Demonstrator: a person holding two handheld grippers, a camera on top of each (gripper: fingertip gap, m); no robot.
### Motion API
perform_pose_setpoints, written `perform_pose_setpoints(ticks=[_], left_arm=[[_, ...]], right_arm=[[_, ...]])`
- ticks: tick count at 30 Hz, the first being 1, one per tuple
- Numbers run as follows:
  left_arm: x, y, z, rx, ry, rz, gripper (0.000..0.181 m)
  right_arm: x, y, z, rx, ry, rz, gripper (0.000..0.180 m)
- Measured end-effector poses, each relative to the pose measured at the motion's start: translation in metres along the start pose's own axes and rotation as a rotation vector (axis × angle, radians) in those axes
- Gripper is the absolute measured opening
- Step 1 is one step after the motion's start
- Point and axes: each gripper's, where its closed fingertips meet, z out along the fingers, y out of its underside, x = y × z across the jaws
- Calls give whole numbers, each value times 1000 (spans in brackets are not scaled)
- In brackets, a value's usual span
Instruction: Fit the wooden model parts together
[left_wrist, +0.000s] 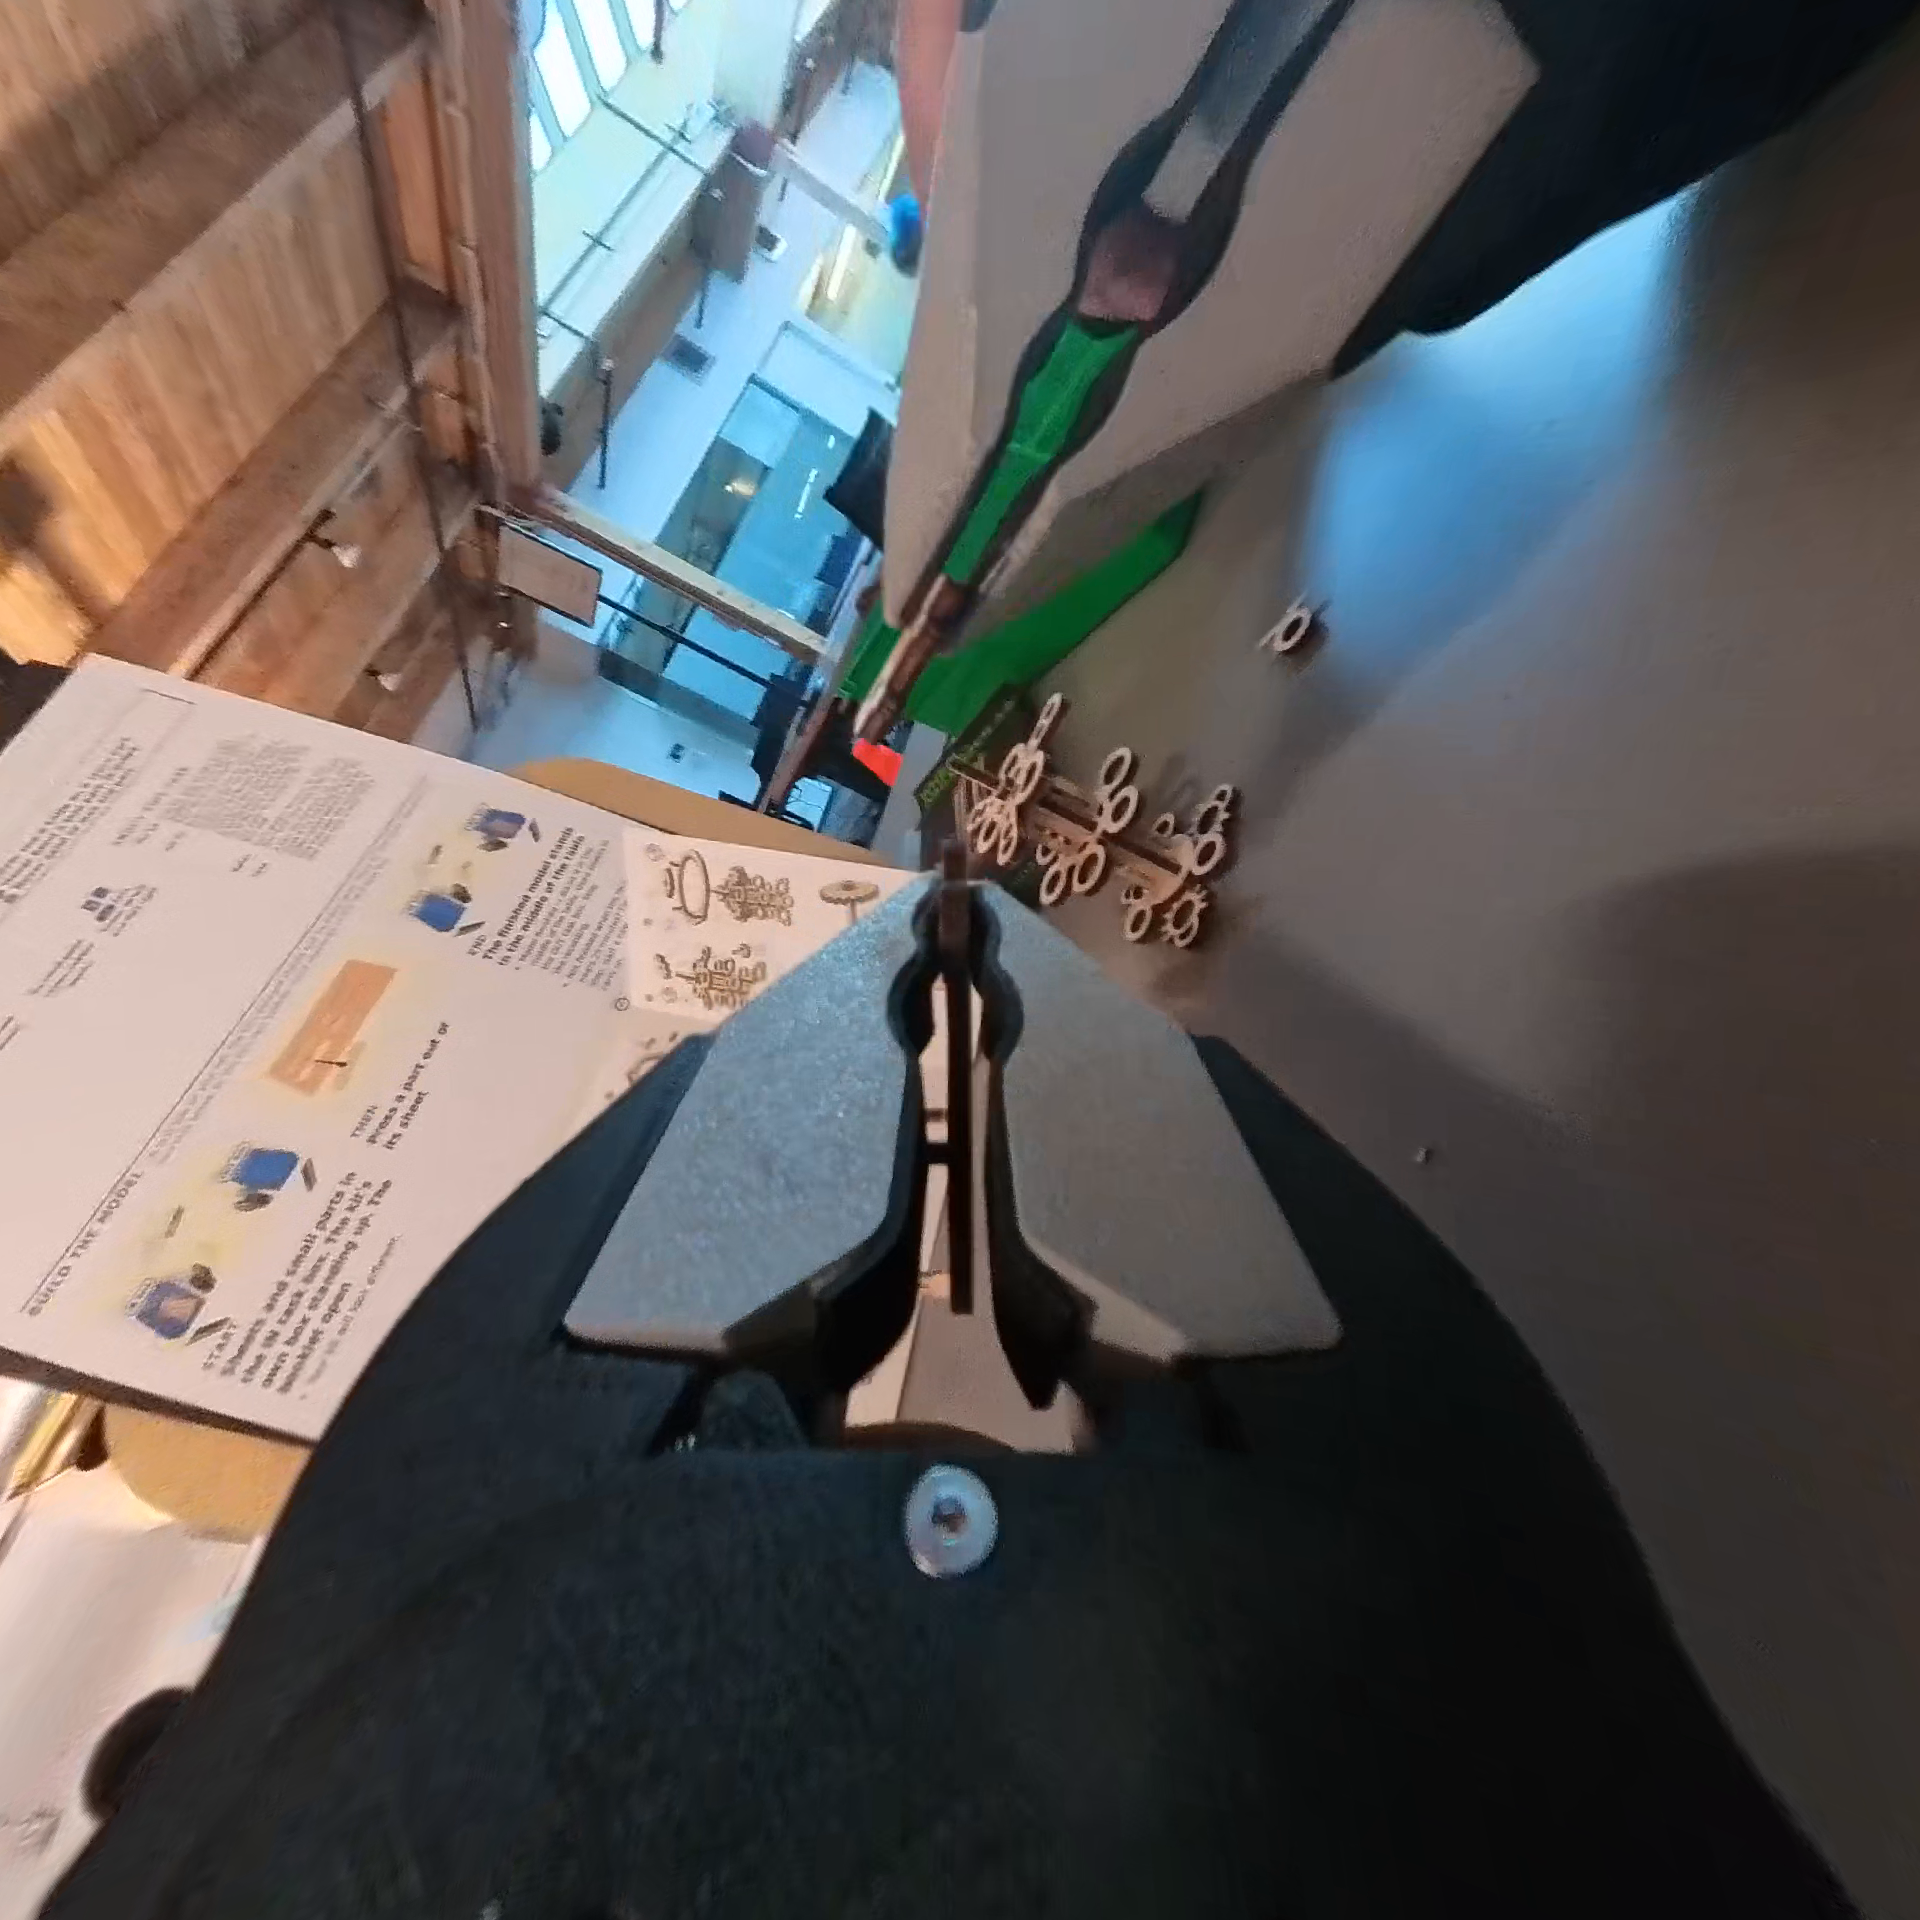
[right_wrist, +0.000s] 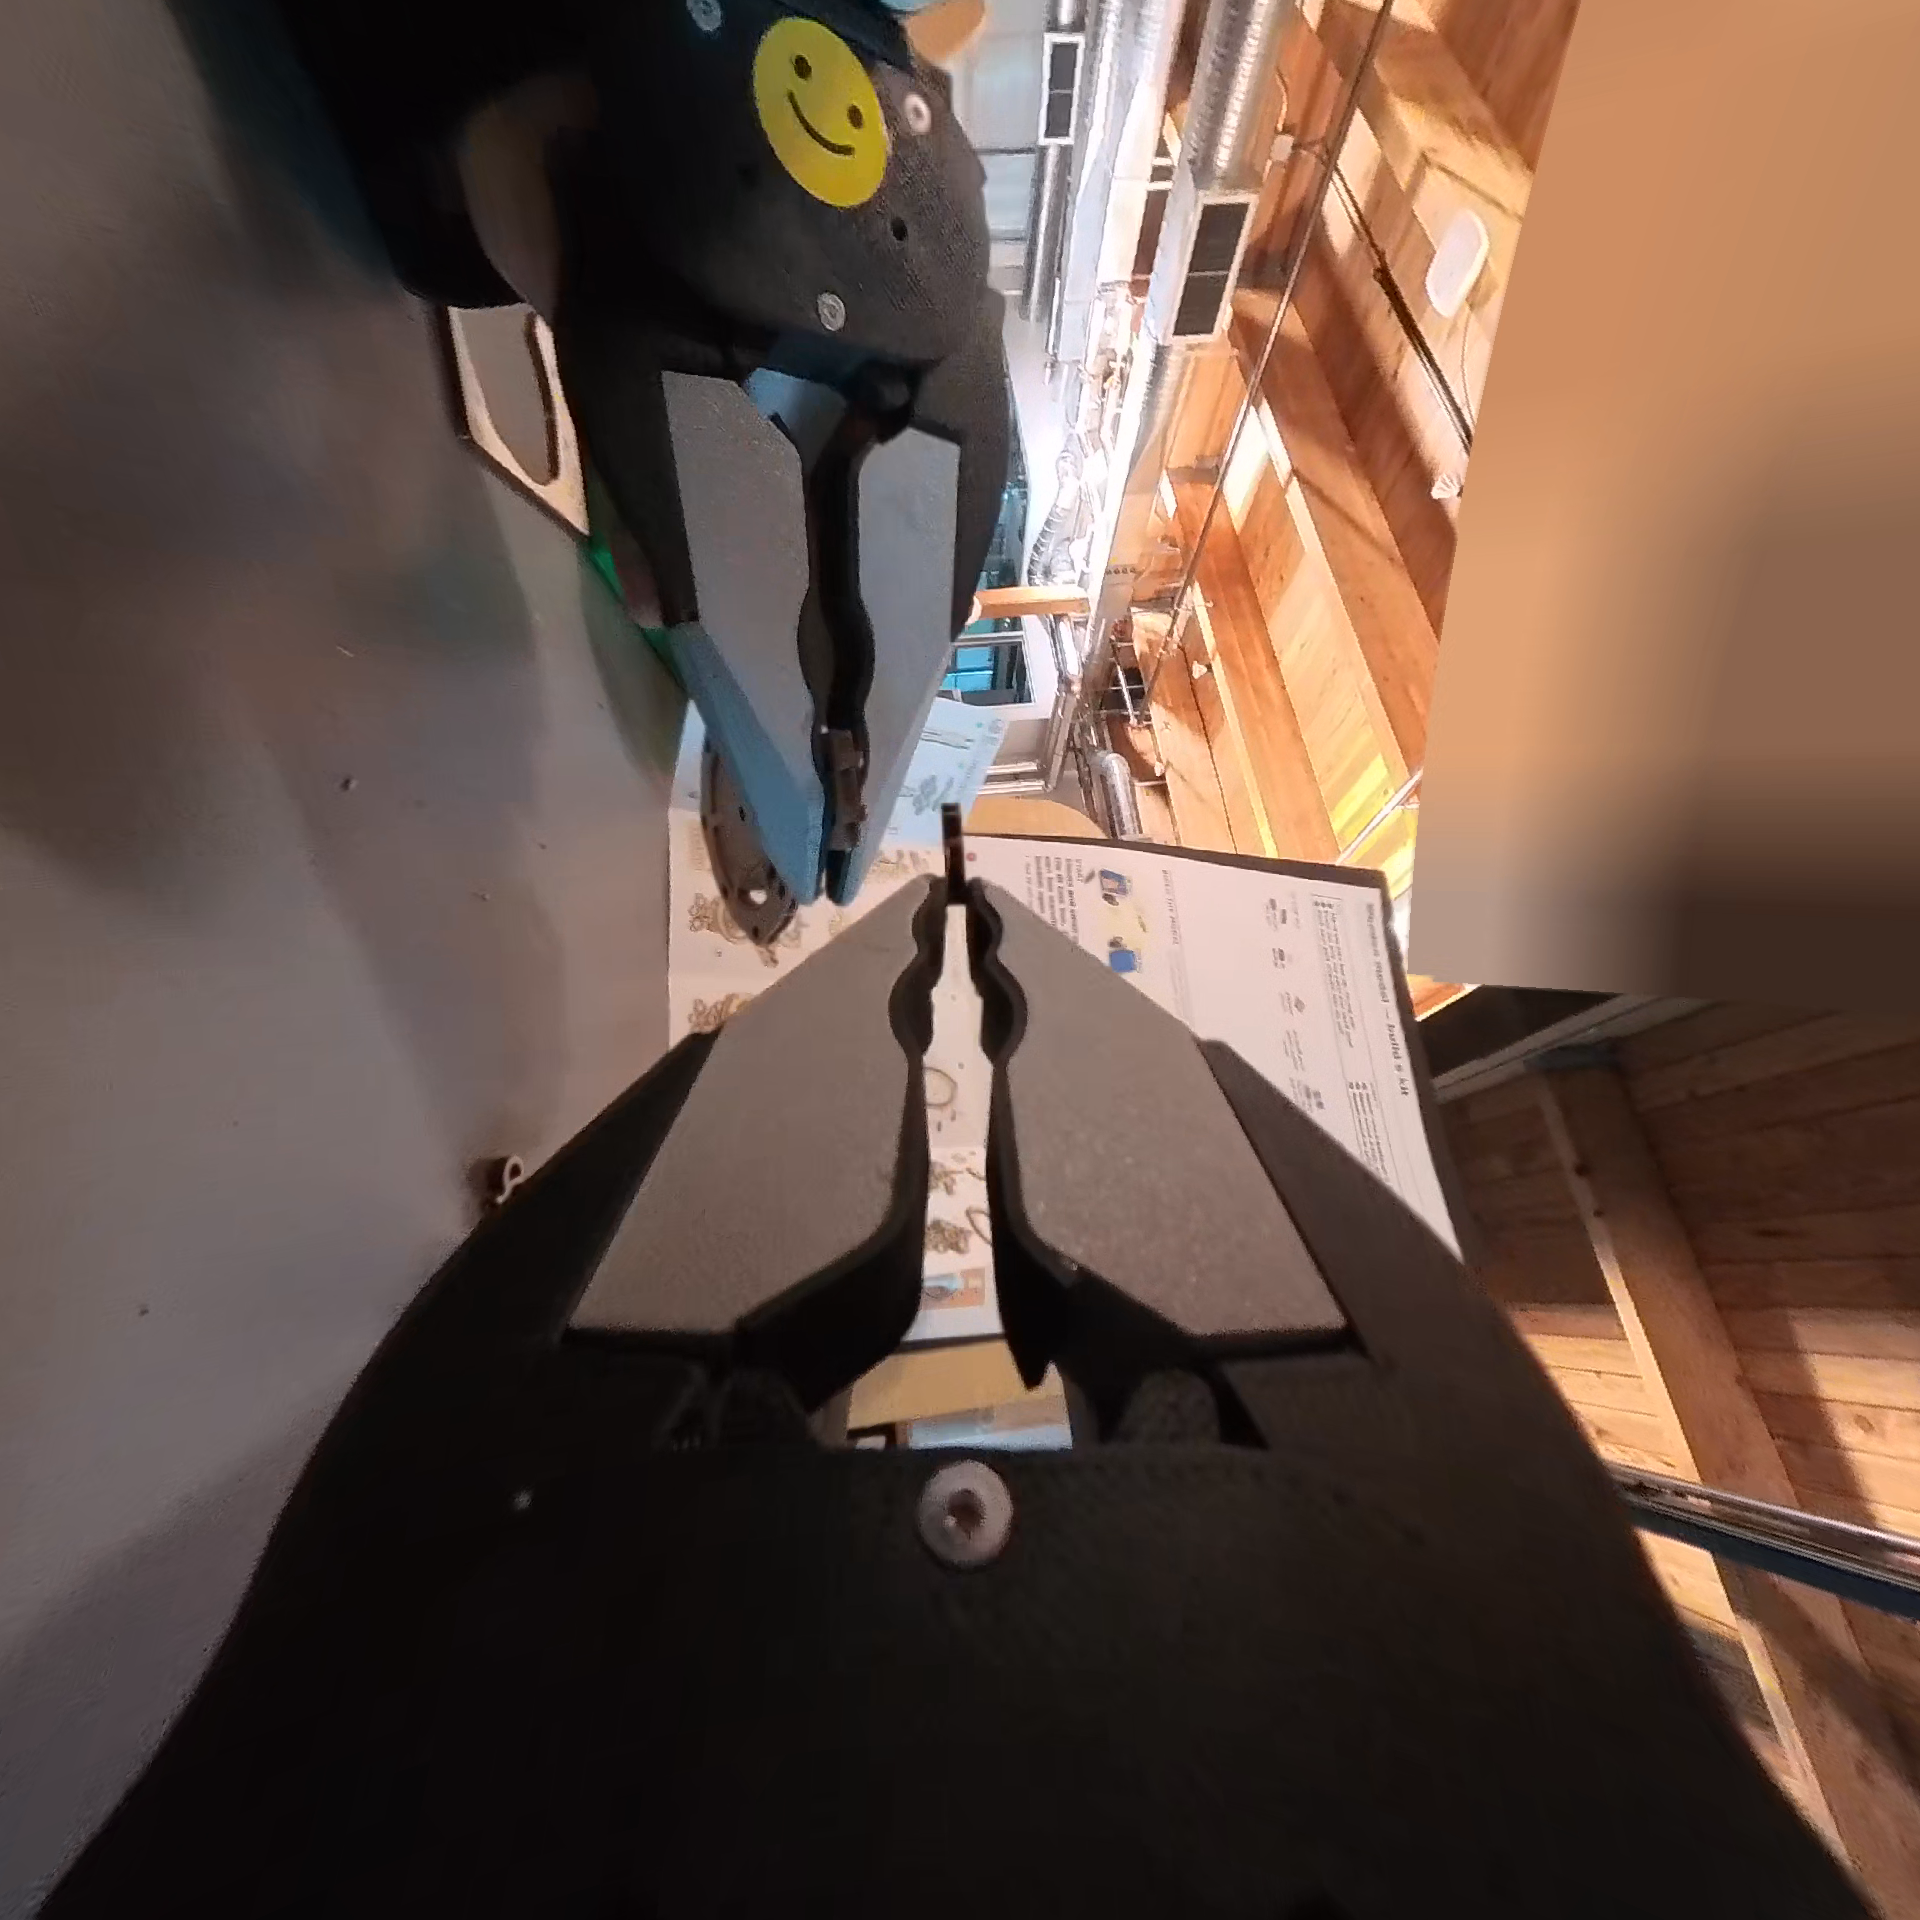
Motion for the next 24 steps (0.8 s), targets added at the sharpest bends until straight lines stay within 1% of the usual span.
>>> perform_pose_setpoints(ticks=[5,9,12,14,16,20,24], left_arm=[[1,10,3,-57,-13,44,0],[1,12,3,-70,-22,61,0],[-7,21,4,-129,-67,71,0],[-11,35,5,-216,-95,104,0],[-9,45,7,-271,-86,116,0],[-6,54,9,-309,-58,64,0],[-3,66,8,-369,-38,81,0]], right_arm=[[-6,10,4,-28,-63,142,0],[-11,12,8,-37,-97,231,0],[-13,16,13,-76,-120,379,0],[-17,18,19,-106,-148,506,0],[-22,21,25,-133,-174,598,0],[-30,30,28,-171,-193,667,0],[-33,40,29,-209,-202,756,0]])
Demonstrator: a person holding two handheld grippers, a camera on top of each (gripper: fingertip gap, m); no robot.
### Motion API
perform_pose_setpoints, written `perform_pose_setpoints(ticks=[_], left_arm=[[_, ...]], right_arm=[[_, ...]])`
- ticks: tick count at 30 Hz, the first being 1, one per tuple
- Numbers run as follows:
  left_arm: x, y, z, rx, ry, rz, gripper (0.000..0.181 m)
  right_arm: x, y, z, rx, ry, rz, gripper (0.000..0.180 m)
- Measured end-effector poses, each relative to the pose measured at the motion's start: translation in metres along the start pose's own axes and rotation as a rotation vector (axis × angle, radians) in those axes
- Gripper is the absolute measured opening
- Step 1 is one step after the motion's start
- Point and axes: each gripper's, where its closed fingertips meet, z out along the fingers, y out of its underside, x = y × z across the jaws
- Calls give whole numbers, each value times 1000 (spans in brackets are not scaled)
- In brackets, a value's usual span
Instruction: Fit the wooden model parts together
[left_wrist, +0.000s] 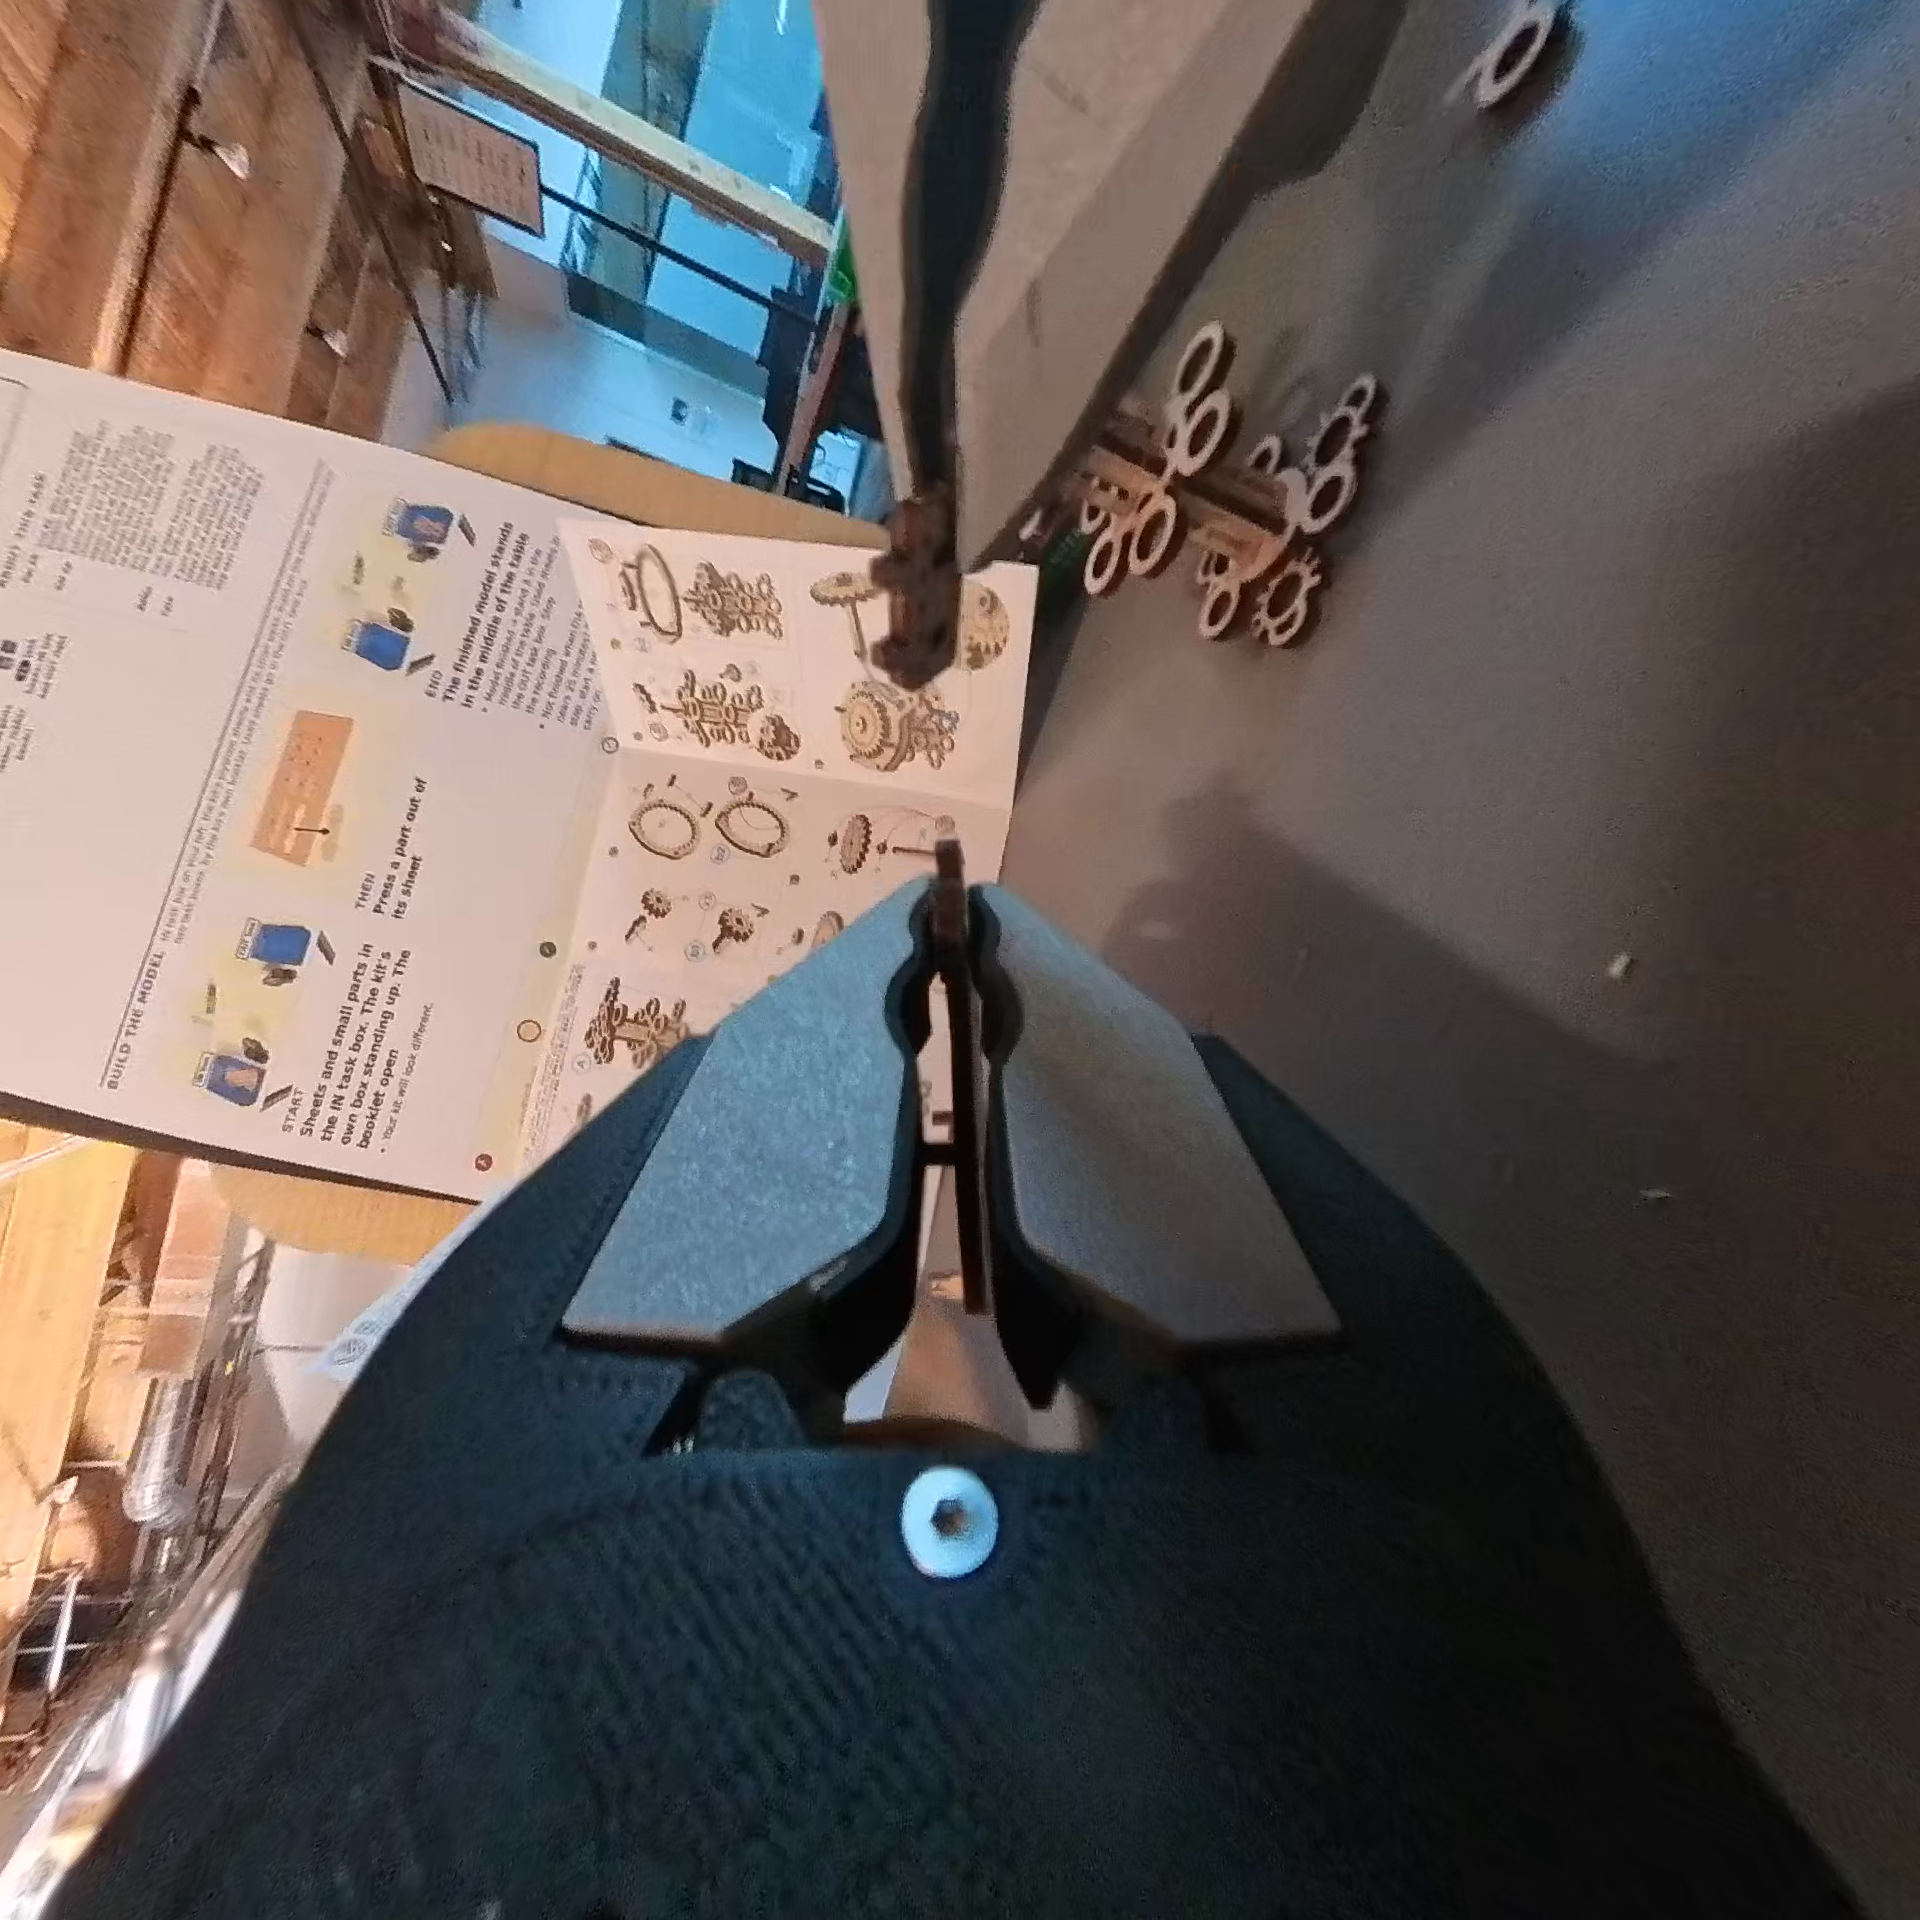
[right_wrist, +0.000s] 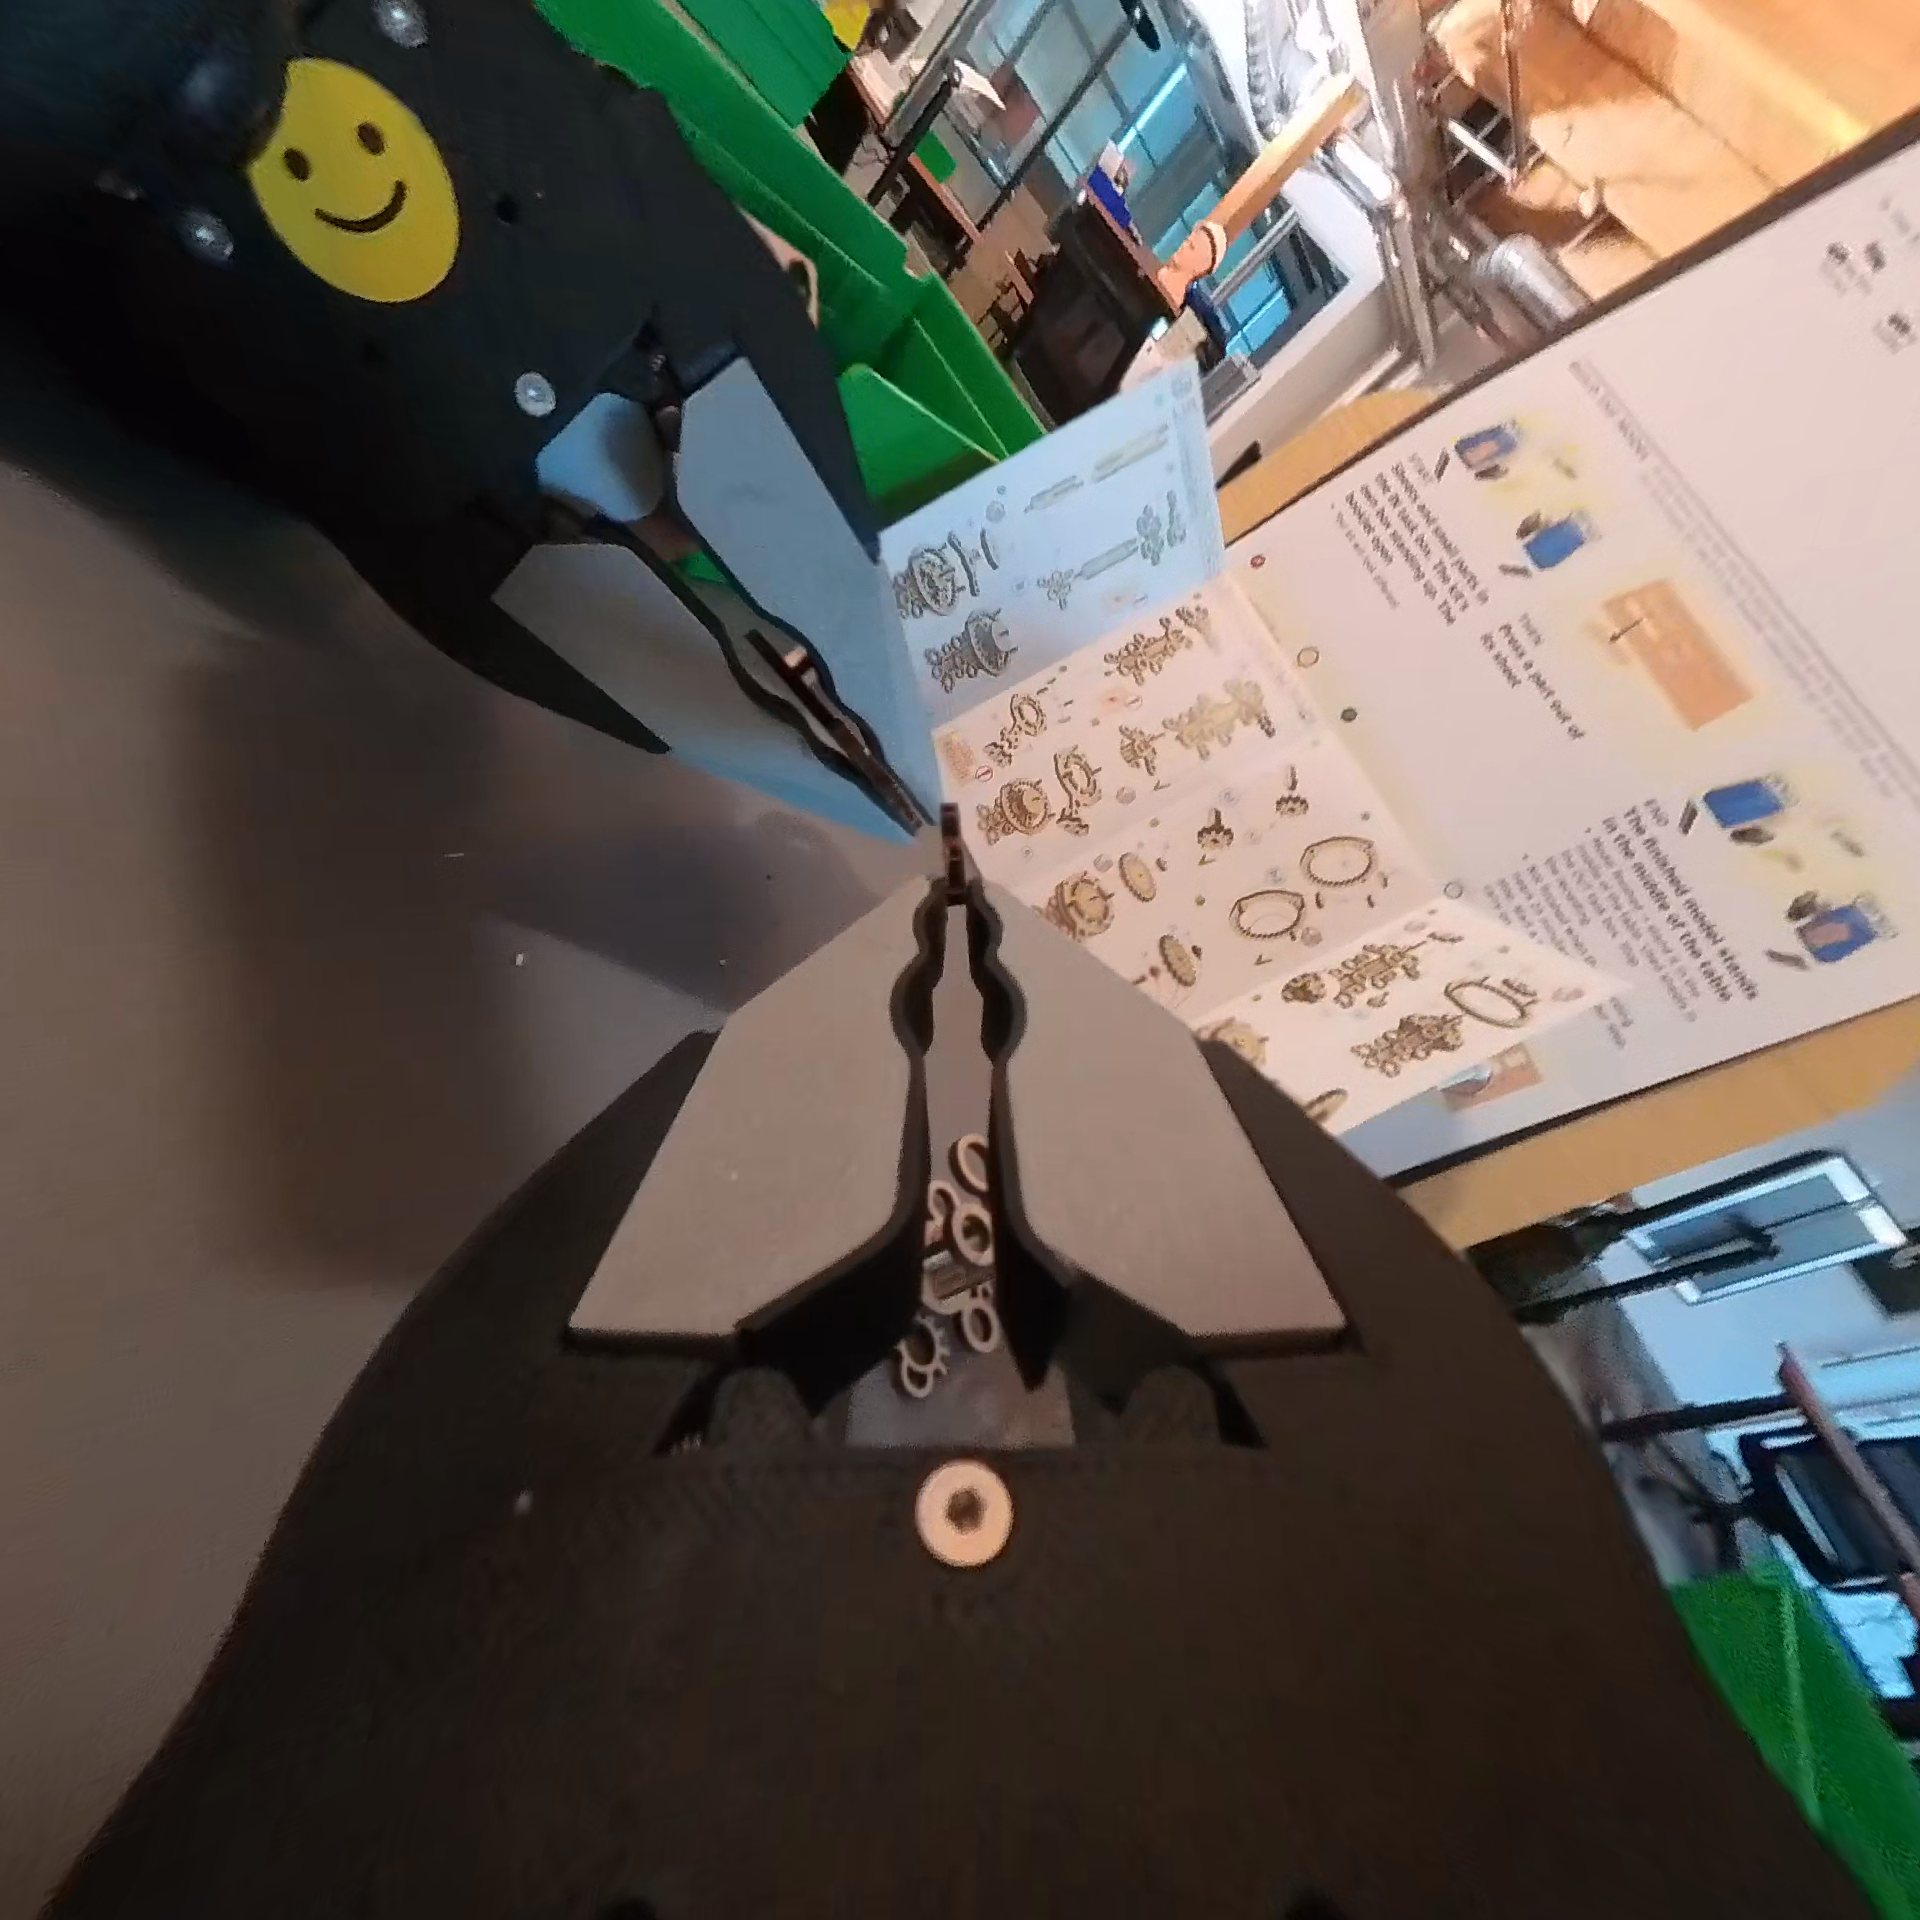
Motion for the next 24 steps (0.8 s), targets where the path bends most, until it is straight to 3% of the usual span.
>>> perform_pose_setpoints(ticks=[12,19,24], left_arm=[[6,9,5,-62,21,1,0],[-3,29,6,-129,14,-42,0],[2,29,7,-134,34,-33,0]], right_arm=[[-4,15,13,-64,-62,257,0],[-37,56,17,-381,-136,-46,0],[-43,61,14,-480,-159,-82,0]])
